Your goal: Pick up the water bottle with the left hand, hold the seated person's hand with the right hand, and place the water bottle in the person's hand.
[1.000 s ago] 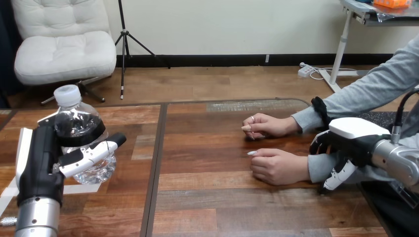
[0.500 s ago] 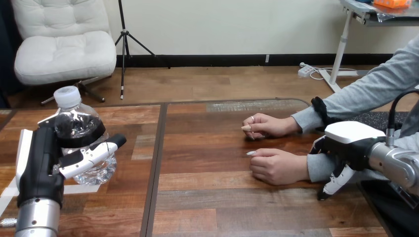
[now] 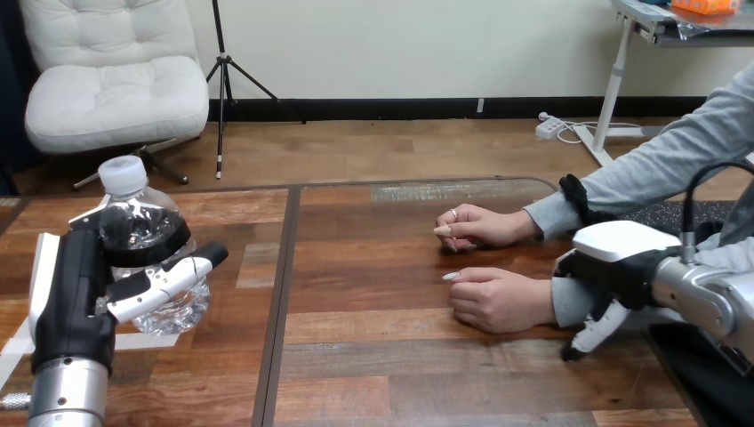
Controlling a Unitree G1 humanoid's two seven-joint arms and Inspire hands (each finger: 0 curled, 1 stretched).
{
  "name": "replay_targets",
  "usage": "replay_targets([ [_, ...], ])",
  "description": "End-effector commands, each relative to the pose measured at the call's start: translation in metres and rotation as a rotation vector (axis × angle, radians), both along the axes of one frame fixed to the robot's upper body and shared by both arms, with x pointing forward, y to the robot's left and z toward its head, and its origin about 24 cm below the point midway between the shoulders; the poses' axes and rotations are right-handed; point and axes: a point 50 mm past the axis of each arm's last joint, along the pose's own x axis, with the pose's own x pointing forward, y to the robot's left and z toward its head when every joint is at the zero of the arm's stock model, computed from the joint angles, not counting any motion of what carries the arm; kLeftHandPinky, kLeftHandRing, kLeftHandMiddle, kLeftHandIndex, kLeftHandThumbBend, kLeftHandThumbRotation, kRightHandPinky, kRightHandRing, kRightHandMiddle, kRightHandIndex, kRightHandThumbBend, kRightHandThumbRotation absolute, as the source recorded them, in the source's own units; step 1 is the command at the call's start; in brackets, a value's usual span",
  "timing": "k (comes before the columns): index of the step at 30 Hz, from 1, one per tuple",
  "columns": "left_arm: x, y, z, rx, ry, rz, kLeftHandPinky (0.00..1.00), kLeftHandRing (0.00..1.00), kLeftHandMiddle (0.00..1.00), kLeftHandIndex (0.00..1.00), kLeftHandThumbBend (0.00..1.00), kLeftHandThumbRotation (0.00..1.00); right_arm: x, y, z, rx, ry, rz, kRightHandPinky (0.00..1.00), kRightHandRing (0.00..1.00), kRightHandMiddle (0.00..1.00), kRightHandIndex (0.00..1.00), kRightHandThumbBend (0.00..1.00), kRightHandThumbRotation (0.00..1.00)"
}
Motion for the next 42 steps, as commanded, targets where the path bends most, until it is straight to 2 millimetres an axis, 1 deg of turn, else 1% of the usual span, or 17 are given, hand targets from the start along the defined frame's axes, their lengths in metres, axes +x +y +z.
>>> replay_targets([
  [1, 0.008, -0.003, 0.028, 0.027, -0.133, -0.028, 0.3, 0.35, 0.39, 0.41, 0.69, 0.0, 0.02, 0.017, 0.027, 0.008, -0.083, 0.054, 0.59, 0.71, 0.74, 0.74, 0.93, 0.38],
  [17, 0.008, -0.004, 0.028, 0.026, -0.126, -0.021, 0.3, 0.35, 0.39, 0.41, 0.69, 0.0, 0.02, 0.024, 0.023, -0.009, -0.079, 0.087, 0.59, 0.7, 0.73, 0.72, 0.95, 0.4],
  [31, 0.007, -0.004, 0.028, 0.028, -0.127, -0.019, 0.3, 0.35, 0.39, 0.41, 0.69, 0.0, 0.02, 0.028, 0.021, -0.035, -0.088, 0.115, 0.57, 0.68, 0.71, 0.7, 0.87, 0.31],
  [42, 0.007, -0.004, 0.028, 0.019, -0.134, -0.023, 0.3, 0.36, 0.39, 0.41, 0.68, 0.0, 0.022, 0.029, 0.023, -0.029, -0.083, 0.102, 0.57, 0.67, 0.7, 0.68, 0.84, 0.28],
])
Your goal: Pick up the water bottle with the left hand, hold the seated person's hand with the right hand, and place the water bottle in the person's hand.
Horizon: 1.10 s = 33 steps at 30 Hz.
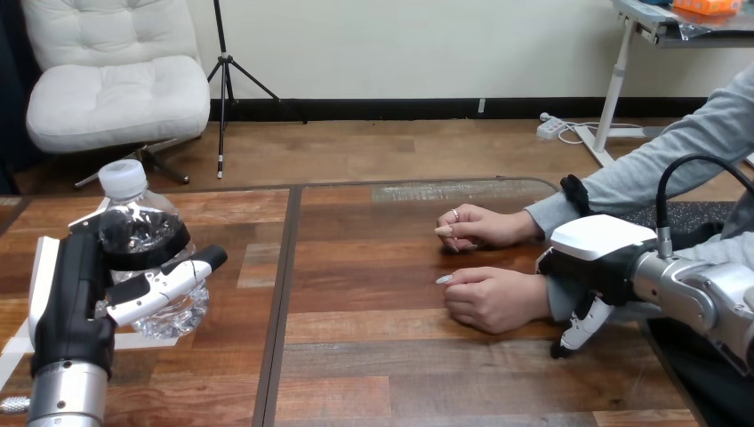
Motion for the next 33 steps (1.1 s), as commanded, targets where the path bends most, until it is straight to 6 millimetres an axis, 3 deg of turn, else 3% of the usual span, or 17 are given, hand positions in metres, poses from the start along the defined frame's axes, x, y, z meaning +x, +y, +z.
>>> replay_targets([
  [1, 0.0085, -0.0046, 0.0296, 0.017, -0.142, -0.025, 0.3, 0.36, 0.39, 0.41, 0.68, 0.0, 0.0164, 0.0134, 0.0215, 0.01, -0.067, 0.025, 0.58, 0.67, 0.7, 0.68, 0.84, 0.29],
  [19, 0.008, -0.004, 0.0298, 0.023, -0.145, -0.028, 0.31, 0.36, 0.39, 0.41, 0.68, 0.0, 0.0182, 0.009, 0.0257, 0.009, -0.058, -0.005, 0.56, 0.67, 0.7, 0.69, 0.82, 0.31],
  [33, 0.0082, -0.0035, 0.0296, 0.018, -0.139, -0.025, 0.3, 0.35, 0.39, 0.41, 0.68, 0.0, 0.0185, 0.0047, 0.0286, 0.02, -0.07, -0.025, 0.55, 0.66, 0.69, 0.69, 0.83, 0.27],
])
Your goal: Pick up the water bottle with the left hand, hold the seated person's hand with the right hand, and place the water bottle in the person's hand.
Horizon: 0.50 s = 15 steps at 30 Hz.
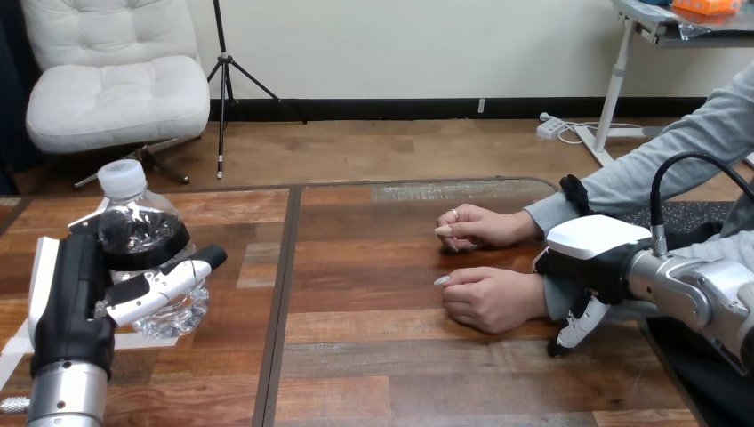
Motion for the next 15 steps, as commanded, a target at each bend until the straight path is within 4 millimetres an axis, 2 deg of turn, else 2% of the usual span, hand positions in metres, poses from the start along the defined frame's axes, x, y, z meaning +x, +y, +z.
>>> replay_targets([
  [1, 0.0084, -0.0036, 0.0297, 0.018, -0.138, -0.025, 0.3, 0.35, 0.39, 0.41, 0.68, 0.0, 0.0164, 0.0015, 0.0283, 0.02, -0.085, -0.019, 0.55, 0.66, 0.69, 0.69, 0.83, 0.27],
  [15, 0.0096, -0.0028, 0.029, 0.013, -0.137, -0.026, 0.3, 0.35, 0.39, 0.41, 0.69, 0.0, 0.0163, -0.0028, 0.0307, 0.026, -0.081, -0.036, 0.55, 0.66, 0.69, 0.69, 0.83, 0.27],
])
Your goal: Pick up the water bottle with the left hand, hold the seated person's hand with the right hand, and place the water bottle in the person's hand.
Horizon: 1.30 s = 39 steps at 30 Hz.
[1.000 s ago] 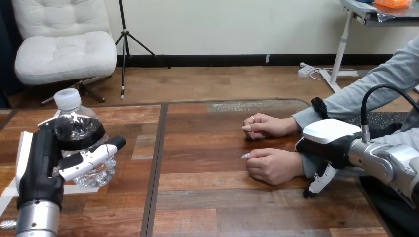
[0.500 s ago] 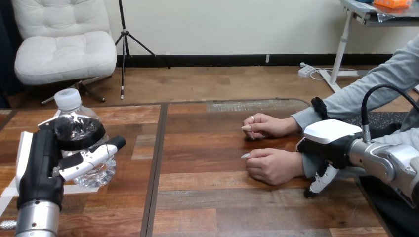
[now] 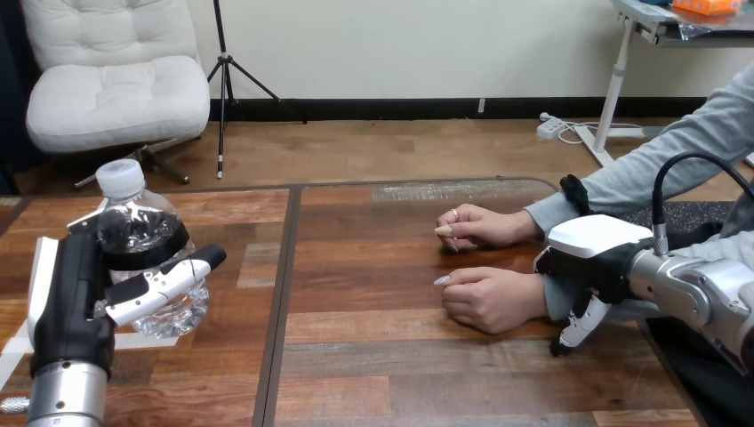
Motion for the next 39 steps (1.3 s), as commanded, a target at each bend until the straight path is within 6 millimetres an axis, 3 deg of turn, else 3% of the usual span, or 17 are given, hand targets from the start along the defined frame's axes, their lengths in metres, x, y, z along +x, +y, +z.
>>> replay_targets([
  [1, 0.0097, -0.0029, 0.029, 0.024, -0.135, -0.026, 0.3, 0.35, 0.39, 0.41, 0.69, 0.0, 0.0161, -0.0018, 0.0306, 0.017, -0.086, -0.021, 0.54, 0.66, 0.69, 0.69, 0.83, 0.28],
  [24, 0.0112, -0.002, 0.0284, 0.022, -0.137, -0.031, 0.31, 0.36, 0.39, 0.41, 0.68, 0.0, 0.0169, -0.0076, 0.036, 0.046, -0.08, -0.059, 0.53, 0.63, 0.68, 0.69, 0.87, 0.24],
  [39, 0.0117, -0.0018, 0.029, 0.03, -0.14, -0.038, 0.31, 0.36, 0.4, 0.41, 0.68, 0.0, 0.0179, -0.011, 0.039, 0.054, -0.063, -0.089, 0.57, 0.67, 0.69, 0.69, 0.87, 0.25],
])
